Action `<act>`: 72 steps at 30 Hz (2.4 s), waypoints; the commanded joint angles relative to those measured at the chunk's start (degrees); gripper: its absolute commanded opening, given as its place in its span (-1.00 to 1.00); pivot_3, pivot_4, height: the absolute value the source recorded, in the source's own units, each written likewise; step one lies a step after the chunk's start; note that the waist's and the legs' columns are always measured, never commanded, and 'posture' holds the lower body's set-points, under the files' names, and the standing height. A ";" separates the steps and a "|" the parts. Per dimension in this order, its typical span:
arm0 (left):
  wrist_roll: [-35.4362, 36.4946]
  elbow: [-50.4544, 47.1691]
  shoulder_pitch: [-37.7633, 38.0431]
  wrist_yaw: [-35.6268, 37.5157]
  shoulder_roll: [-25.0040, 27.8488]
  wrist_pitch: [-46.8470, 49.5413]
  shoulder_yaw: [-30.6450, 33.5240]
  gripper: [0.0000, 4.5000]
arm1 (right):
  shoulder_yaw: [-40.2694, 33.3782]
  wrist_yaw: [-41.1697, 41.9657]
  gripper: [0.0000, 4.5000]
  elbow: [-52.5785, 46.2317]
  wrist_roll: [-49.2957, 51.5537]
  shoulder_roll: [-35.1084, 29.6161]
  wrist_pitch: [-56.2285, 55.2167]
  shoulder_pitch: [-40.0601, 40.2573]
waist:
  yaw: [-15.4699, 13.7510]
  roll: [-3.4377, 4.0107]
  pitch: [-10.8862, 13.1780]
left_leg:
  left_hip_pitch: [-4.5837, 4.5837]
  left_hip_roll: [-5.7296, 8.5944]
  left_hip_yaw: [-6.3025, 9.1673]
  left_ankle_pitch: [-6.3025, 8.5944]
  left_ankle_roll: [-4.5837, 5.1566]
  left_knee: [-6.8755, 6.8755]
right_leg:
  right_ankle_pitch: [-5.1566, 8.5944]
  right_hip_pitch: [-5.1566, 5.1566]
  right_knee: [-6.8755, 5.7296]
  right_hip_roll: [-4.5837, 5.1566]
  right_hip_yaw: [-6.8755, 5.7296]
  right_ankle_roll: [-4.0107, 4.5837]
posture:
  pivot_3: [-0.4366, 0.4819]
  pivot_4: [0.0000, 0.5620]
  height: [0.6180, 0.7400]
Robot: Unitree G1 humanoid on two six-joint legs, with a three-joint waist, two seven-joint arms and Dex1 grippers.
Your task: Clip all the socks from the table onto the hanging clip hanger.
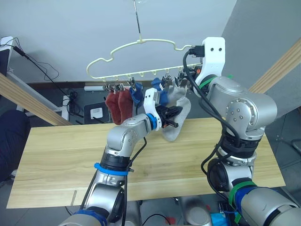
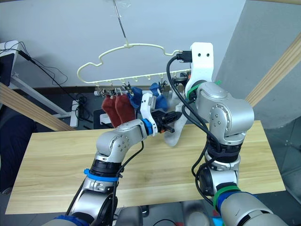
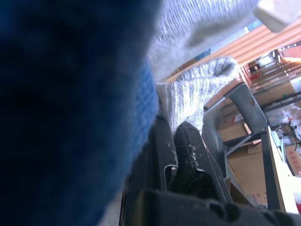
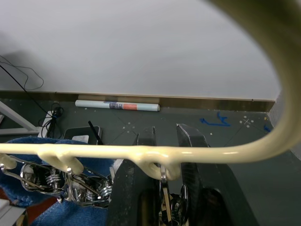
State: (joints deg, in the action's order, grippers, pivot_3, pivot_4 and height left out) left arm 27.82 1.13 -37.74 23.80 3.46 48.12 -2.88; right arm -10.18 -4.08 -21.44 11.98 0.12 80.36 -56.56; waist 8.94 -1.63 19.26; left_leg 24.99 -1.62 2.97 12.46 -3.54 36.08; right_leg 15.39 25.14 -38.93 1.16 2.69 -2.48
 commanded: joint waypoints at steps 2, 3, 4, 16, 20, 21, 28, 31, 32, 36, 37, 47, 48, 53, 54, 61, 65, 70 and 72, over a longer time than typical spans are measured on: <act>0.42 -0.50 -2.36 -0.28 -1.24 -1.88 1.27 -0.99 | -1.08 -0.66 -0.75 -2.07 -0.46 0.28 -0.22 -0.78 | 0.01 0.00 0.00 | 0.00 0.01 -0.01 0.00 0.00 0.00 | 0.00 0.00 0.00 0.00 0.00 0.00 | -0.73 0.33 1.00; 0.59 -0.39 -2.82 -0.36 -1.46 -1.73 1.54 -0.99 | -1.12 -0.66 -0.75 -2.12 -0.46 0.28 -0.19 -0.73 | 0.03 0.00 0.00 | 0.00 0.00 -0.01 0.00 0.00 0.00 | 0.00 0.00 0.01 0.00 0.00 0.00 | -0.73 0.33 1.00; 0.71 -0.30 -3.12 -0.42 -1.62 -1.60 1.72 -0.99 | -1.14 -0.66 -0.75 -2.16 -0.47 0.29 -0.17 -0.69 | 0.03 0.00 0.00 | 0.00 0.00 -0.01 0.00 0.00 0.00 | 0.00 0.00 0.01 0.00 0.00 -0.01 | -0.73 0.33 1.00; 0.42 0.28 -3.58 -0.09 -2.16 -1.62 1.00 -0.99 | -1.28 -1.00 -0.75 -2.05 -0.50 0.52 -0.59 -0.68 | 0.23 0.00 0.00 | 0.00 0.00 0.00 0.00 0.00 0.00 | 0.01 0.00 0.01 0.00 0.00 -0.01 | -0.73 0.34 1.00; 0.33 0.71 -3.47 0.13 -2.35 -1.73 0.66 -0.99 | -1.20 -1.10 -0.75 -2.05 -0.45 0.57 -0.76 -0.62 | 0.28 0.00 0.00 | 0.00 0.00 0.00 0.00 0.00 0.00 | 0.01 0.00 0.00 0.00 0.00 -0.01 | -0.74 0.32 1.00; 0.34 0.75 -3.47 0.16 -2.33 -1.75 0.65 -0.99 | -1.18 -1.17 -0.75 -2.09 -0.46 0.67 -0.75 -0.59 | 0.31 0.00 0.00 | 0.00 0.00 0.00 0.00 0.00 0.00 | 0.01 0.00 0.00 0.00 0.00 -0.01 | -0.74 0.31 1.00; 0.12 2.55 -5.09 0.47 -2.80 -2.44 0.51 -0.99 | -1.21 -1.39 -0.75 -2.19 -0.39 0.70 -0.66 -0.55 | 0.40 0.00 0.00 | 0.01 0.01 -0.01 0.00 0.00 0.00 | 0.01 -0.01 0.00 0.00 0.00 -0.01 | -0.75 0.31 1.00; 0.16 2.79 -5.44 0.48 -2.86 -2.72 0.74 -0.99 | -1.08 -1.43 -0.75 -2.40 -0.43 0.69 -0.65 -0.47 | 0.45 0.00 0.00 | 0.01 0.01 0.00 0.00 0.00 0.00 | 0.01 -0.01 0.00 0.00 0.00 -0.01 | -0.77 0.30 1.00; 0.30 3.03 -5.81 0.47 -3.01 -2.92 1.01 -0.99 | -1.10 -1.46 -0.75 -2.53 -0.46 0.66 -0.59 -0.40 | 0.46 0.00 0.00 | 0.01 0.01 0.00 0.00 0.00 0.00 | 0.01 -0.01 0.00 0.00 -0.01 -0.01 | -0.77 0.30 1.00; 0.73 3.13 -6.52 0.27 -3.32 -3.25 1.61 -0.99 | -1.16 -1.53 -0.75 -2.85 -0.51 0.59 -0.40 -0.25 | 0.47 0.00 0.00 | 0.01 0.01 0.00 0.00 0.00 0.00 | 0.01 -0.01 0.00 0.01 0.00 -0.01 | -0.78 0.30 1.00; 0.82 3.04 -6.58 0.23 -3.33 -3.19 1.70 -0.99 | -1.16 -1.54 -0.75 -2.85 -0.52 0.58 -0.41 -0.25 | 0.49 0.00 0.00 | 0.01 0.01 -0.01 0.00 0.00 0.00 | 0.01 -0.01 0.00 0.01 0.00 -0.01 | -0.78 0.30 1.00; 1.41 0.98 -6.52 0.02 -2.47 -2.00 2.54 -0.99 | -0.89 -1.29 -0.75 -2.54 -0.39 0.59 -1.13 -0.06 | 0.61 0.00 0.00 | 0.01 0.01 0.00 0.00 0.00 0.00 | 0.01 0.00 -0.02 0.00 0.00 -0.01 | -0.74 0.28 1.00; 1.40 0.96 -6.50 -0.01 -2.49 -1.99 2.53 -0.99 | -0.88 -1.28 -0.75 -2.53 -0.38 0.61 -1.15 -0.06 | 0.61 0.00 0.00 | 0.01 0.01 0.00 0.00 0.00 0.01 | 0.01 -0.01 -0.01 0.00 0.00 -0.01 | -0.74 0.28 1.00; 1.29 1.08 -6.50 -0.13 -2.70 -2.05 2.41 -1.00 | -0.96 -0.83 -0.65 -2.54 0.00 0.56 -1.06 -0.07 | 0.61 0.00 0.00 | 0.01 0.01 0.00 0.00 0.00 0.00 | 0.01 0.00 -0.01 0.01 0.00 -0.01 | -0.74 0.28 1.00; 1.29 1.12 -6.53 -0.14 -2.75 -2.06 2.39 -1.00 | -0.94 -0.77 -0.53 -2.63 0.05 0.57 -0.93 -0.02 | 0.61 0.00 0.00 | 0.01 0.01 0.00 0.00 0.00 0.01 | 0.01 0.00 -0.02 0.01 -0.01 -0.01 | -0.74 0.28 1.00; 1.29 1.32 -6.68 -0.23 -3.02 -2.09 2.47 -1.00 | -0.84 -0.87 0.56 -2.88 -0.05 0.51 -0.74 0.05 | 0.72 0.00 0.00 | 0.01 0.00 -0.01 0.00 0.00 0.00 | 0.00 0.00 -0.02 0.00 0.00 -0.01 | -0.74 0.29 1.00; 1.51 1.22 -6.66 -0.17 -3.11 -1.91 2.62 -1.00 | -0.79 -0.86 0.70 -2.91 0.00 0.62 -0.71 0.09 | 0.77 0.00 0.00 | 0.01 0.00 -0.01 0.00 0.00 0.00 | 0.00 0.00 -0.03 0.00 0.00 -0.01 | -0.74 0.29 1.00; 2.02 0.36 -6.14 0.23 -2.82 -1.07 2.53 -0.75 | -1.03 -0.49 0.72 -3.24 0.32 0.46 -0.04 0.12 | 0.77 0.00 0.00 | 0.01 0.00 -0.01 0.00 0.00 0.00 | 0.00 0.01 -0.03 0.00 0.00 -0.01 | -0.74 0.29 1.00; 2.21 -0.38 -5.80 0.27 -2.43 -0.49 2.46 -0.50 | -1.22 -0.18 0.72 -3.55 0.61 0.43 0.74 0.08 | 0.77 0.00 0.00 | 0.01 0.00 -0.01 0.00 0.00 0.01 | 0.00 0.00 -0.03 0.00 0.00 -0.01 | -0.74 0.29 1.00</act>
State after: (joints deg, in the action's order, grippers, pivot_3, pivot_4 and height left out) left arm 28.95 4.38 -43.46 23.28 1.04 47.31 -0.20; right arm -10.73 -4.88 -22.15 12.08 0.62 80.75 -56.23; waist 9.71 -1.64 19.27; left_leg 25.00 -1.62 2.97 12.46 -3.54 36.08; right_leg 15.40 25.15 -38.96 1.16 2.70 -2.49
